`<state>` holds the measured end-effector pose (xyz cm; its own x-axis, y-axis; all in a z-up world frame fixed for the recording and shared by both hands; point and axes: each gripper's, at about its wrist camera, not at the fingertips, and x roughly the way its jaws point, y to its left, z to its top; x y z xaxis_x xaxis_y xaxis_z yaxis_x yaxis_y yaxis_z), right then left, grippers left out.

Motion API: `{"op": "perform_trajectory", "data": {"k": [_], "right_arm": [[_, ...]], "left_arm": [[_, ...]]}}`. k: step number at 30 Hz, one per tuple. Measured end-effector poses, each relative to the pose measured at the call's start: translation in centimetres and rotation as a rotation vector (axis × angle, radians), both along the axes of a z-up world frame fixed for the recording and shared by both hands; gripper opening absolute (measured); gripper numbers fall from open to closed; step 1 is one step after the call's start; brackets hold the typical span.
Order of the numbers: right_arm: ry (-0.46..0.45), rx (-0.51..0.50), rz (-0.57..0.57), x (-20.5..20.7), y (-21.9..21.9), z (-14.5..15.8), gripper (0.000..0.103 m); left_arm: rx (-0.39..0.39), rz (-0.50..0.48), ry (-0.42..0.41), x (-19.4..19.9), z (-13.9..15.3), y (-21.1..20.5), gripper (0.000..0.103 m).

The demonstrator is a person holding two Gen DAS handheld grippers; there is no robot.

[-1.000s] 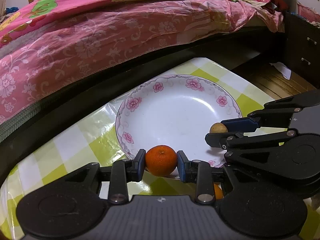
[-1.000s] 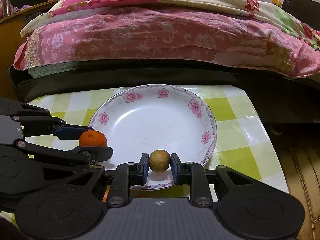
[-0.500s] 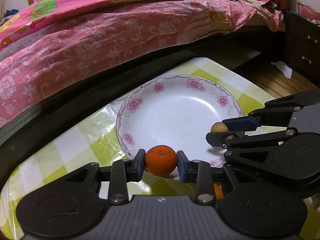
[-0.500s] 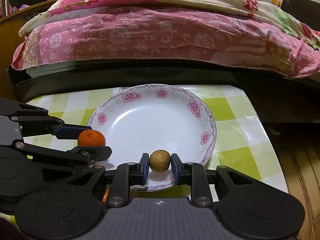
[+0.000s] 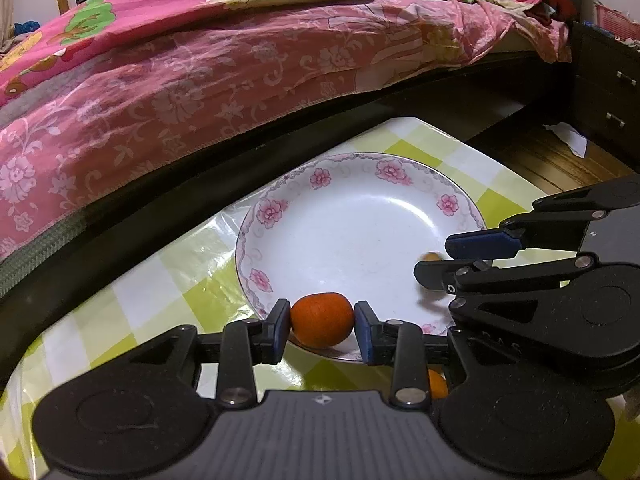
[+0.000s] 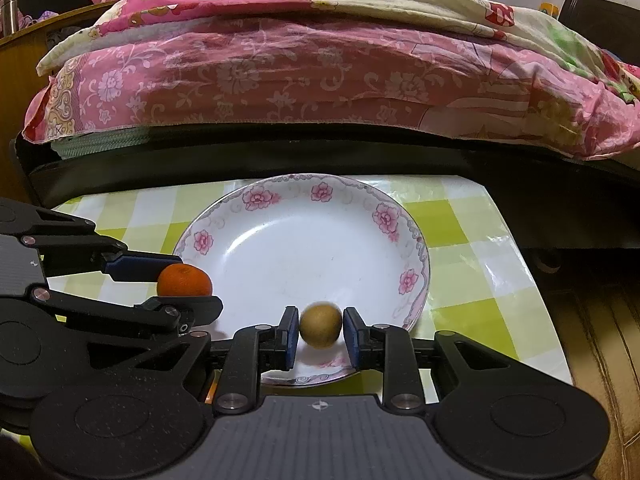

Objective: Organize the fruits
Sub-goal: 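Carry both fruits over the white plate and open both tools to release them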

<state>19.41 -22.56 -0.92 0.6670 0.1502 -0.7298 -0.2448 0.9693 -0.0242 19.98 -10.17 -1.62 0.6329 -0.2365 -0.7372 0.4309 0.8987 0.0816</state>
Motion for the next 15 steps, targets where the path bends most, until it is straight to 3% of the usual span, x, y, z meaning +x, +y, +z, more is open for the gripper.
{"op": "perform_trajectory", "data": {"k": [15], "right_arm": [[-0.020,-0.007,-0.014,-0.02,-0.09,0.40,0.031]], "left_arm": [[-0.008,0.006,-0.023,-0.10,0.63,0.28,0.044]]}}
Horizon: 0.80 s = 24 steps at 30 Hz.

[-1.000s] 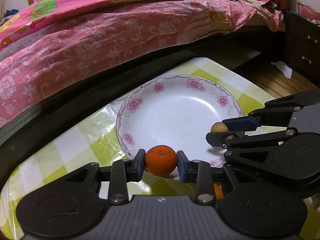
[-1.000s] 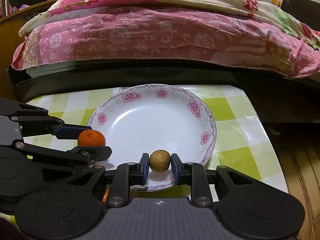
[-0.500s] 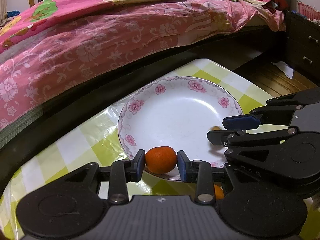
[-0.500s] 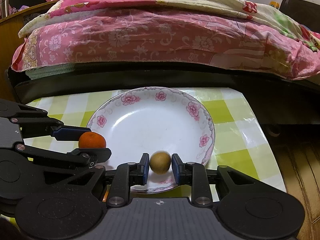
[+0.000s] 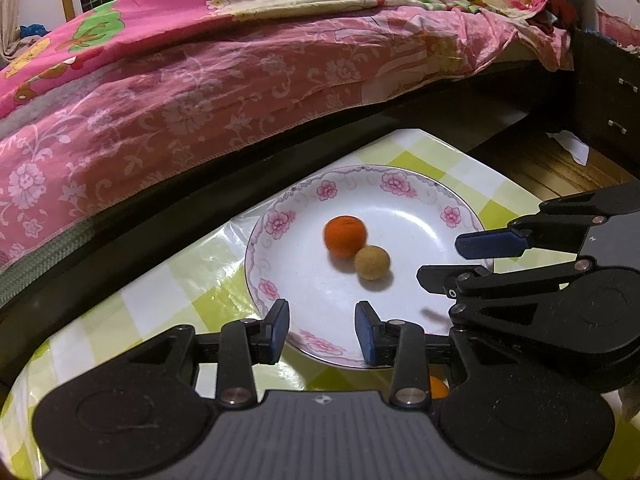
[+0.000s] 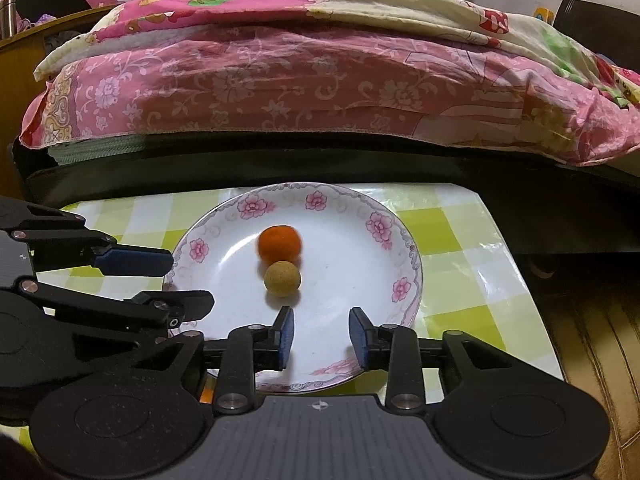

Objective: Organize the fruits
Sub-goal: 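Lift both open tools away from the plate back toward the fruit row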

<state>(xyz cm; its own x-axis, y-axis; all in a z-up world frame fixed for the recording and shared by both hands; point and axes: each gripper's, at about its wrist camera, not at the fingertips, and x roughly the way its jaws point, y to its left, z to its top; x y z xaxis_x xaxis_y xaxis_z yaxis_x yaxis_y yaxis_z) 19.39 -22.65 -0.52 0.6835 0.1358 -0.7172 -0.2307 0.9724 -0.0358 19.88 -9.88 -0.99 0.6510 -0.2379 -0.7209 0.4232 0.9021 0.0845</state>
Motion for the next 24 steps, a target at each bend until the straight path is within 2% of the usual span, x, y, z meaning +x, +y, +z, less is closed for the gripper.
{"op": "perform_trajectory", "data": {"k": [2,24], "right_arm": [[-0.007,-0.002,-0.004,0.0,-0.1,0.0,0.033],[-0.049,-0.012,0.007,-0.8,0.4,0.6,0.035]], "left_arm": [[-0.003,-0.001,-0.002,-0.1,0.1,0.1,0.044],[-0.010,-0.007,-0.037,-1.3,1.4,0.8,0.047]]}}
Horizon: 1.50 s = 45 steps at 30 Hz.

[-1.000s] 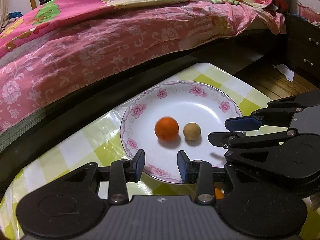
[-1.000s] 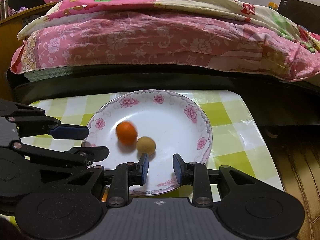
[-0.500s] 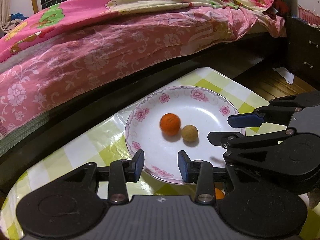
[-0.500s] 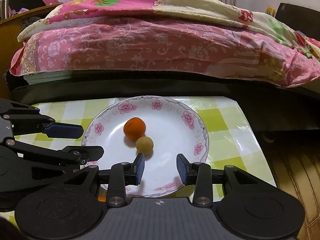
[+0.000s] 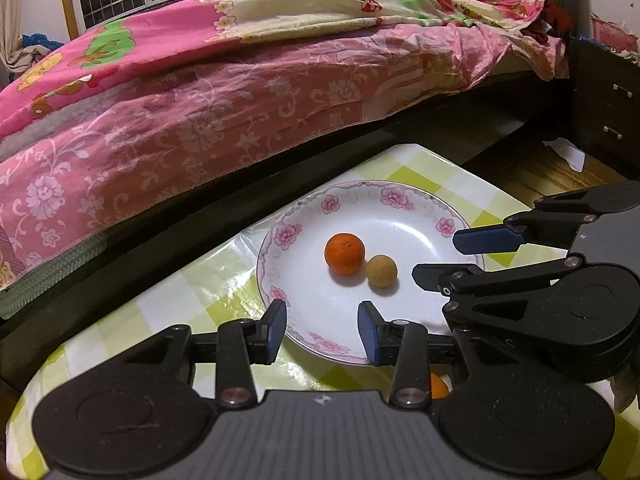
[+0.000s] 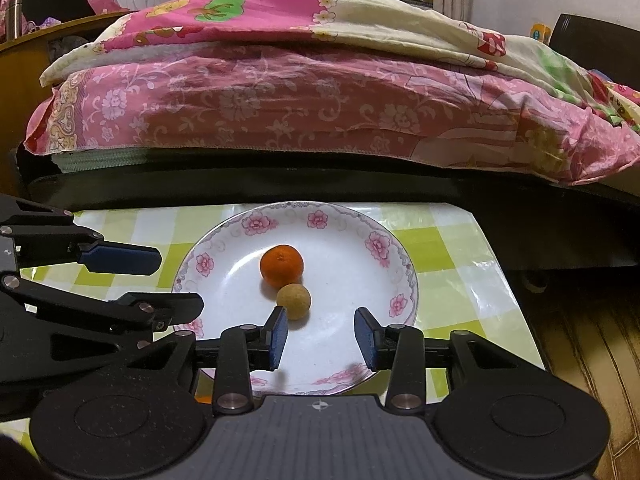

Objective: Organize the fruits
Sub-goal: 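Lift both open tools away from the plate back toward the fruit row, then grasp the small mandarin with the left tool while the right tool grasps a red cherry tomato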

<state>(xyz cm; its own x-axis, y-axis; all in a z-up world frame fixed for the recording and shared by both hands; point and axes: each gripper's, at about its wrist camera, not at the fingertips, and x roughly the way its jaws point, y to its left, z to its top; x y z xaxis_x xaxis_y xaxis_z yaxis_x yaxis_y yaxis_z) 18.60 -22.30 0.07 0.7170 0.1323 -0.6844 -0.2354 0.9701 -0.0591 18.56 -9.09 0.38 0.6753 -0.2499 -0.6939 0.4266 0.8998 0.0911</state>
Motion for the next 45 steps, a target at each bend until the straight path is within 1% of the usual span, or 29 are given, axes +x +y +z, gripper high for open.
{"op": "perform_trajectory", "data": {"k": [6,8,15,19,22,28,36,45], "right_arm": [[-0.006,0.007,0.011,-0.7,0.4,0.4,0.036],[-0.007,0.006,0.019,-1.0,0.5,0.5,0.041],[0.013,0.002,0.081,-2.8,1.4,0.5,0.041],[0.037,-0.003,0.115,-4.4,1.8,0.5,0.041],[0.054,0.004,0.152,-5.9,1.9,0.5,0.041],[0.099,-0.009,0.228,-8.2,2.8,-0.1,0.041],[0.121,0.005,0.292,-9.1,3.7,-0.5,0.041],[0.152,0.013,0.329,-8.6,4.2,-1.8,0.041]], "left_arm": [[-0.005,-0.007,-0.002,-0.9,0.4,0.7,0.047],[-0.010,-0.014,0.003,-1.5,0.5,1.2,0.047],[-0.011,-0.047,0.013,-4.2,1.0,3.3,0.048],[0.002,-0.071,0.041,-6.1,0.7,4.8,0.049],[0.011,-0.088,0.083,-7.8,0.1,6.0,0.049],[0.045,-0.121,0.132,-10.3,-1.3,6.4,0.049],[0.052,-0.104,0.188,-11.0,-3.1,6.6,0.049],[0.062,-0.102,0.204,-10.6,-4.4,6.4,0.049]]}}
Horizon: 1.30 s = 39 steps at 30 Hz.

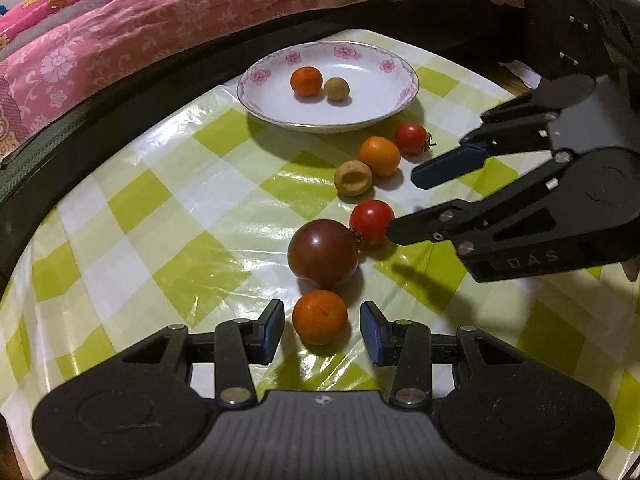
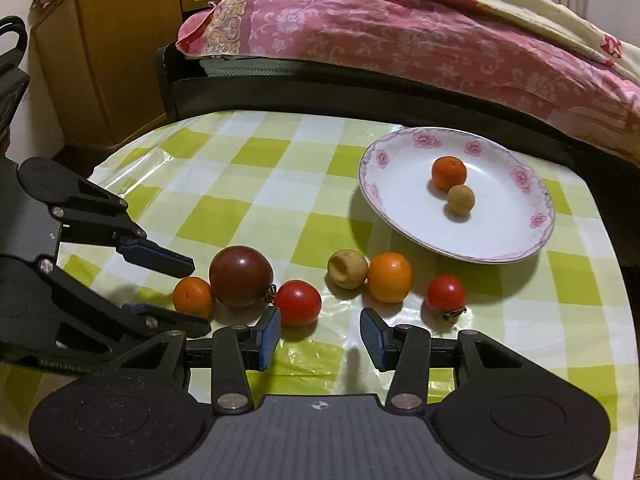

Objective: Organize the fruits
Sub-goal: 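Grasp the small mandarin with the left tool while the right tool grasps a red cherry tomato, then carry the mandarin and the cherry tomato together over the white plate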

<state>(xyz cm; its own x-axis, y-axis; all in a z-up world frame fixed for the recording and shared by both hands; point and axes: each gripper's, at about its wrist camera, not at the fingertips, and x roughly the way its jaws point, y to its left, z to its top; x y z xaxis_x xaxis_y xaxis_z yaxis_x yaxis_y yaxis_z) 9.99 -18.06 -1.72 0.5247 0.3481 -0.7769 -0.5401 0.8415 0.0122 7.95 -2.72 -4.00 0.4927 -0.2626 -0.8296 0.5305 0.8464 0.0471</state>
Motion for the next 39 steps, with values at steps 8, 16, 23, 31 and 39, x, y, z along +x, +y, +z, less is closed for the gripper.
{"op": "perform_trajectory", "data": {"k": [8,16,23,31,39], "right_arm": [[-0.005,0.019,0.035,1.1,0.9,-0.6,0.041],[0.010,0.009,0.050,1.8,1.6,-1.5,0.039],[0.027,-0.002,0.054,2.0,1.9,-1.8,0.026],[0.046,-0.034,0.043,1.3,1.5,-1.4,0.026],[0.030,-0.088,0.057,-1.1,0.4,-1.0,0.026]], "left_arm": [[0.008,0.007,-0.001,0.3,-0.4,0.0,0.048],[-0.001,0.008,0.003,0.4,-0.4,0.1,0.048],[-0.015,0.014,0.002,0.5,-0.4,0.2,0.039],[-0.017,0.002,0.012,0.3,-0.2,0.2,0.038],[-0.031,-0.057,0.008,-0.8,0.1,-0.9,0.038]]}}
